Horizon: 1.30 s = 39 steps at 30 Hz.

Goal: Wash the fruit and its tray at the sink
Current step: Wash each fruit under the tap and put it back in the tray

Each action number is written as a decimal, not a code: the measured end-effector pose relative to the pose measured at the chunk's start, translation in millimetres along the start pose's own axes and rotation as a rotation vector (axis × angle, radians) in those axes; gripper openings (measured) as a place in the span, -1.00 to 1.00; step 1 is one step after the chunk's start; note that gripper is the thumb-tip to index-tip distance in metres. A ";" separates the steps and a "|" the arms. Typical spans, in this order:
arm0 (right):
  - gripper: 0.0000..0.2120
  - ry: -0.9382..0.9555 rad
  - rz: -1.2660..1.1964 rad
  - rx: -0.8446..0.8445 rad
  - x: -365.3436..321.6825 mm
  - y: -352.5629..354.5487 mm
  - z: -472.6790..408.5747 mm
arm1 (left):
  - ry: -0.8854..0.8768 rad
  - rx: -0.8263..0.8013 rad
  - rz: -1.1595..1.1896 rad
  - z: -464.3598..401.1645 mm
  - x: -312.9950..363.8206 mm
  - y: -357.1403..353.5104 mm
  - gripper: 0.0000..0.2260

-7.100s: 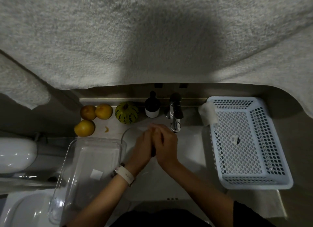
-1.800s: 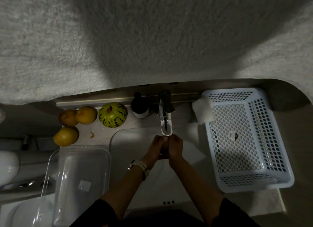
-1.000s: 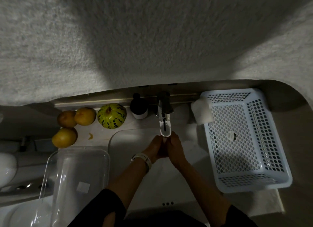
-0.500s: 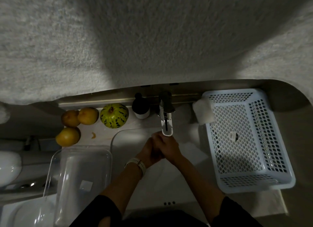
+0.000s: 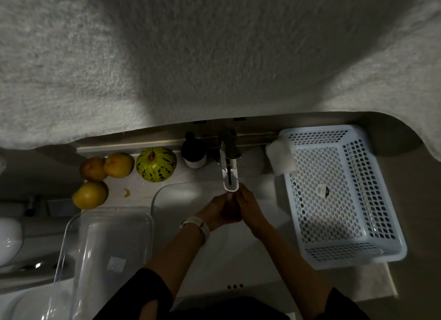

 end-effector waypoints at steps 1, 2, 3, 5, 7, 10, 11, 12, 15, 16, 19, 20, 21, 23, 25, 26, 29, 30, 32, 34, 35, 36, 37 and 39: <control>-0.71 -0.004 -0.004 -0.017 2.8 -1.2 2.0 | -0.006 0.000 -0.017 -1.1 -0.9 -0.3 -0.78; -0.70 -0.007 -0.006 -0.033 4.5 -1.9 3.5 | -0.007 0.017 -0.011 -2.2 -2.1 1.3 -0.76; -0.70 -0.009 -0.008 -0.040 4.3 -2.4 4.9 | -0.005 0.045 -0.018 -2.6 -2.1 4.5 -0.72; -0.70 0.030 0.030 -0.013 -4.1 0.4 9.5 | 0.003 0.066 -0.042 -2.6 -1.6 9.6 -0.65; -0.65 0.137 0.104 0.065 -22.0 7.5 19.1 | 0.020 0.051 -0.007 -0.7 -1.1 12.2 -0.64; -0.55 0.378 0.255 0.189 -66.8 16.2 41.8 | 0.009 0.047 0.029 2.8 0.1 18.0 -0.63; -0.54 0.460 0.345 0.211 -84.3 15.0 48.4 | 0.004 0.054 0.034 3.7 -0.2 20.0 -0.63; -0.53 0.527 0.448 0.232 -99.8 12.8 52.9 | -0.002 0.066 0.044 4.7 -0.9 21.0 -0.63; -0.56 0.610 0.650 0.335 -124.4 10.5 59.1 | -0.009 0.066 0.049 7.5 -4.6 18.7 -0.62; -0.56 0.618 0.659 0.369 -125.1 12.1 60.7 | -0.010 0.061 0.053 9.8 -5.5 16.3 -0.63; -0.54 0.608 0.715 0.413 -115.6 12.0 65.7 | -0.022 0.072 0.049 17.5 -7.6 16.0 -0.56; -0.51 0.596 0.748 0.413 -111.1 10.1 67.3 | -0.022 0.081 0.056 20.1 -8.4 16.1 -0.51; -0.47 0.583 0.785 0.406 -106.4 7.8 68.5 | -0.021 0.089 0.077 22.5 -9.8 15.7 -0.47; -0.43 0.573 0.859 0.399 -99.6 7.7 69.4 | -0.022 0.085 0.136 26.5 -12.2 13.2 -0.47; -0.44 0.533 0.898 0.459 -94.0 22.9 67.6 | -0.018 0.063 0.171 29.1 -15.5 10.2 -0.47; -0.43 0.473 0.901 0.508 -90.0 37.2 64.4 | -0.010 0.052 0.182 29.5 -18.0 9.2 -0.46; -0.29 0.275 1.022 0.613 -83.1 77.6 50.0 | -0.015 0.035 0.227 33.5 -24.7 9.4 -0.46; -0.25 0.225 1.096 0.606 -81.3 86.0 43.6 | -0.021 0.024 0.237 35.4 -26.1 8.9 -0.46; -0.23 0.120 1.206 0.562 -76.1 99.0 31.0 | -0.030 0.002 0.234 38.9 -28.3 7.6 -0.45; -0.25 0.041 1.220 0.526 -69.7 109.8 20.9 | -0.032 -0.023 0.231 42.1 -30.0 3.9 -0.41; -0.27 0.022 1.209 0.511 -67.4 113.1 17.1 | -0.034 -0.032 0.240 43.3 -30.3 2.1 -0.38; -0.29 0.018 1.197 0.494 -66.5 115.1 14.7 | -0.039 -0.042 0.257 44.5 -29.7 0.1 -0.37; -0.30 0.029 1.180 0.475 -66.8 115.5 13.3 | -0.046 -0.053 0.275 45.7 -29.0 -1.2 -0.36; -0.36 0.084 1.121 0.458 -69.3 117.0 14.5 | -0.054 -0.074 0.305 47.5 -28.7 -2.9 -0.40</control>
Point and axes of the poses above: each hand's wrist, its own z-axis away from the middle knuckle, its own y-axis out of the back of the hand, x = y × z, the point moved 8 cm from there along -z, towards the middle knuckle, and after that the axes turned 15 degrees about -x, right-handed, at the moved point
